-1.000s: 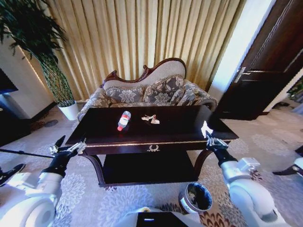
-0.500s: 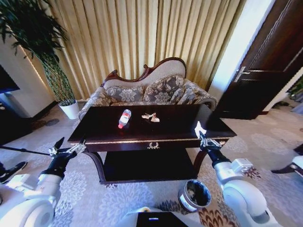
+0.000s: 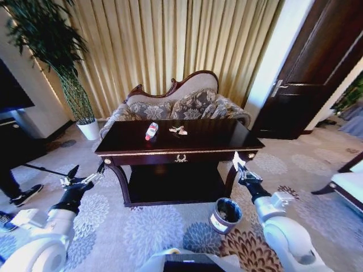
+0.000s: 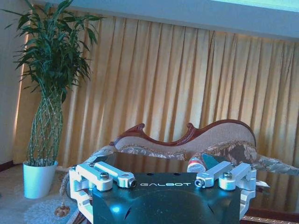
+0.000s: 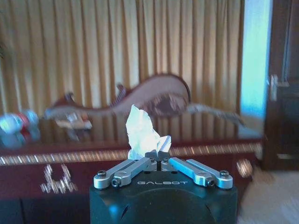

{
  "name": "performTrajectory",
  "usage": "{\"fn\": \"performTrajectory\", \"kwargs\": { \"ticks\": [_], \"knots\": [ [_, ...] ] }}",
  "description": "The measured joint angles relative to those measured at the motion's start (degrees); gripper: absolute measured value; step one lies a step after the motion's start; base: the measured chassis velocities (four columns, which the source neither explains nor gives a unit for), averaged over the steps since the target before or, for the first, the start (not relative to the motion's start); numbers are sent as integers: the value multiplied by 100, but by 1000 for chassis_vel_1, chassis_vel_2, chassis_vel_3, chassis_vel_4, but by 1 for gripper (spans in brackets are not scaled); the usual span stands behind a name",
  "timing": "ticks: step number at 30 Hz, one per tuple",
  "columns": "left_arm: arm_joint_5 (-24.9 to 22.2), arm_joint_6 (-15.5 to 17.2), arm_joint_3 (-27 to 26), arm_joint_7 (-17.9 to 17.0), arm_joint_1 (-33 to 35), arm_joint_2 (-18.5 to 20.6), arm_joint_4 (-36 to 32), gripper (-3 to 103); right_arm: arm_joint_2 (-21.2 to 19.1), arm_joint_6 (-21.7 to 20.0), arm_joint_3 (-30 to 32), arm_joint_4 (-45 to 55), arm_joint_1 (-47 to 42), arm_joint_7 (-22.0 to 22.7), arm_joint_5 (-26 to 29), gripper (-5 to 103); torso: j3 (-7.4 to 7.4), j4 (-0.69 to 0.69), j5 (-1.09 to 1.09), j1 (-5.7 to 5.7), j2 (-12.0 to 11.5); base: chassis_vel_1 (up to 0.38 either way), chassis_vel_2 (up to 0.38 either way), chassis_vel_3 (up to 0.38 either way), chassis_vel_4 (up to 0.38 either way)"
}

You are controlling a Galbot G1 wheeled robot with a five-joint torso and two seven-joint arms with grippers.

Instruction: Move to the front of the table and place the trash on the table into the trash bin.

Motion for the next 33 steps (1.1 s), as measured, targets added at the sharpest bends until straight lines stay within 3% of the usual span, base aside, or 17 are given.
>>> {"fn": "performTrajectory", "kwargs": {
  "ticks": [7, 9, 16, 20, 27, 31, 32, 33],
  "knots": [
    [6, -14, 8, 17, 0, -34, 0, 100, 13, 15, -219, -1313, 375, 6, -213, 0, 8, 2, 3, 14, -11, -14, 8, 21, -24],
    [8, -23, 13, 23, -7, -49, 0, 100, 4, 40, -308, -2269, 778, 8, -321, 0, 7, 1, 2, 14, -11, -24, 36, 37, -41],
    [61, -33, 82, 34, -35, -92, 0, 100, 53, 104, -458, -3912, 1591, 22, -601, 0, 3, 2, 1, 4, -4, 0, 0, 0, 0],
    [174, -85, 191, 74, -30, -135, 0, 100, 140, 210, -556, -5480, 2277, 21, -911, 0, 3, 0, 1, 4, -4, 0, 0, 0, 0],
    [267, -126, 265, 88, -11, -151, 0, 100, 313, 332, -570, -6562, 2756, 33, -1155, -2, 5, 1, 2, 7, -5, 0, 0, 0, 0],
    [305, -131, 289, 92, -3, -162, 0, 100, 400, 332, -585, -6634, 2810, 33, -1211, 9, 4, 1, 1, 6, -5, 0, 0, 0, 0],
    [318, -137, 292, 93, -3, -162, 0, 100, 420, 332, -586, -6641, 2823, 33, -1230, 20, 4, 1, 1, 6, -5, 0, 0, 0, 0],
    [324, -139, 292, 94, -3, -161, 0, 100, 424, 332, -585, -6645, 2828, 33, -1233, 20, 4, 1, 0, 6, -5, 0, 0, 0, 0]
  ]
}}
